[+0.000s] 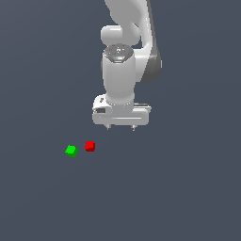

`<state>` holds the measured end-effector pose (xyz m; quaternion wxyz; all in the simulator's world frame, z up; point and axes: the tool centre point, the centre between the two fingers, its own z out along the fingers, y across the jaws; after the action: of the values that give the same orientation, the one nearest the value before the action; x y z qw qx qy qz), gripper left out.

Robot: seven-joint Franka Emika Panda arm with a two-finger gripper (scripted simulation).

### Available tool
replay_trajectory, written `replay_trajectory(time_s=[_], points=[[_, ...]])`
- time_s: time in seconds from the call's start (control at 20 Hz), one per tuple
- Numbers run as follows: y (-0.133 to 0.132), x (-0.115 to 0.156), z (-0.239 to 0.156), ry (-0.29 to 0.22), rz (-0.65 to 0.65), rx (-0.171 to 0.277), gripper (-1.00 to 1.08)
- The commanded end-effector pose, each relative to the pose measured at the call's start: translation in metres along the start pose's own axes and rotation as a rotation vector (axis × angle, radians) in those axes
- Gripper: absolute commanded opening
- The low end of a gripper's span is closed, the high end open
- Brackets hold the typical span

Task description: Stack the red cube on top of the green cube.

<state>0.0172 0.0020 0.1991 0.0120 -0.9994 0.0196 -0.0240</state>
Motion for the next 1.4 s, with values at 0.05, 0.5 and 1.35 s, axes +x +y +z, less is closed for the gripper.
replay_trajectory(time_s=[0.05,0.5,1.35], points=[[0.0,0.0,0.0,0.0,0.0,0.0,1.0],[0.036,-0.003,0.028,-0.011,-0.01,-0.005,1.0],[0.159,-0.008,0.121,-0.047,-0.042,-0.023,1.0]])
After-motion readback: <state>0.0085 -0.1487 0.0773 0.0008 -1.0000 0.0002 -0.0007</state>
